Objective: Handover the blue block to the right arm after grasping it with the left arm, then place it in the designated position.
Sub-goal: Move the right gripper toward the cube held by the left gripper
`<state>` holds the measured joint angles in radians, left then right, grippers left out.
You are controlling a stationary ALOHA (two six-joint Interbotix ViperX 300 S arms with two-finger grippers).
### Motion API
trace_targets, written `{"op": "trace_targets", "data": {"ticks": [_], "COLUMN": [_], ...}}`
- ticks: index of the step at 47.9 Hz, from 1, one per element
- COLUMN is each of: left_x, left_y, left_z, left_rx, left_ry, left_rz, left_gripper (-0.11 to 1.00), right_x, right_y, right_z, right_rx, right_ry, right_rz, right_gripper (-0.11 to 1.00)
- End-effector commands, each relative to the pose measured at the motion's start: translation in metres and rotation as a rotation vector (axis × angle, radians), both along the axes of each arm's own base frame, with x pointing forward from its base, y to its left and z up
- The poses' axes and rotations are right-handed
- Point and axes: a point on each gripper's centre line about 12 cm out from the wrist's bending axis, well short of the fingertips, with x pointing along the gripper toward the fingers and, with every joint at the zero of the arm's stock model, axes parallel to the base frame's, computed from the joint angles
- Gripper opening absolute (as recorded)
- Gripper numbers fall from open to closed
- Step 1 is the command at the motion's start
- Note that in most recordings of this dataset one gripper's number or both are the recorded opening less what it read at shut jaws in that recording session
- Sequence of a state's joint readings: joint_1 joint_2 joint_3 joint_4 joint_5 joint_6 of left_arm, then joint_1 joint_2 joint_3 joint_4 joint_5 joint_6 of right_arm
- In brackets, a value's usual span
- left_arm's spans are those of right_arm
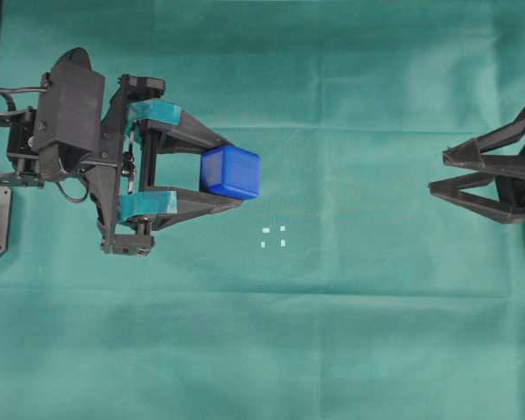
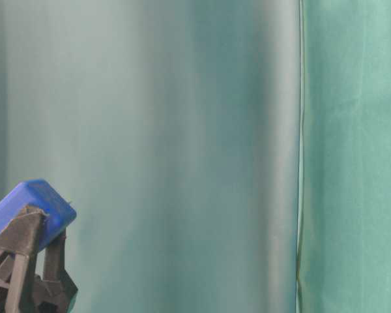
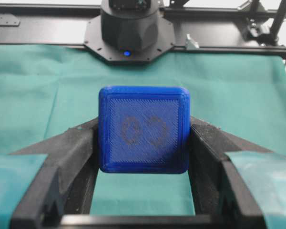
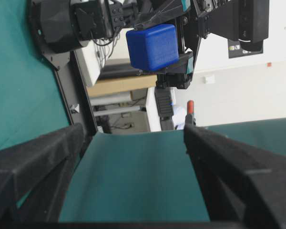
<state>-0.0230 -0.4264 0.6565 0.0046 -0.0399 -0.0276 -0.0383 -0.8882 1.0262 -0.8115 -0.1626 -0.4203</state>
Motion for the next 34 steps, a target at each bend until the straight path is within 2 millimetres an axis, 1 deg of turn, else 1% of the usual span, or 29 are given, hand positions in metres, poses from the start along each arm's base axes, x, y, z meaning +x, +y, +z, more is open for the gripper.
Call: {"op": "trace_targets", "data": {"ticks": [1, 9, 17, 26, 34], "left_x": [-0.002, -0.002, -0.002, -0.003, -0.002], "left_y": [0.001, 0.001, 0.001, 0.001, 0.001], "left_z": [0.011, 0.011, 0.011, 0.011, 0.01], "left_rx": [-0.004, -0.004, -0.004, -0.004, -0.004], "left_ry": [-0.032, -0.031, -0.029, -0.024, -0.023], "left_rz": [0.004, 0.004, 0.004, 0.004, 0.004], "left_gripper": [0.47, 0.46, 0.46, 0.47, 0.47], "right_x": [0.004, 0.01, 0.022, 0.043, 0.067], "right_y": [0.001, 0.0, 0.001, 0.002, 0.001], "right_z": [0.011, 0.012, 0.017, 0.023, 0.03], "right_rx": [0.0, -0.001, 0.0, 0.004, 0.004], "right_ry": [-0.025, -0.015, -0.011, -0.005, 0.007], "right_rz": [0.007, 0.007, 0.013, 0.035, 0.034], "right_gripper": [0.92, 0.92, 0.92, 0.92, 0.92]}}
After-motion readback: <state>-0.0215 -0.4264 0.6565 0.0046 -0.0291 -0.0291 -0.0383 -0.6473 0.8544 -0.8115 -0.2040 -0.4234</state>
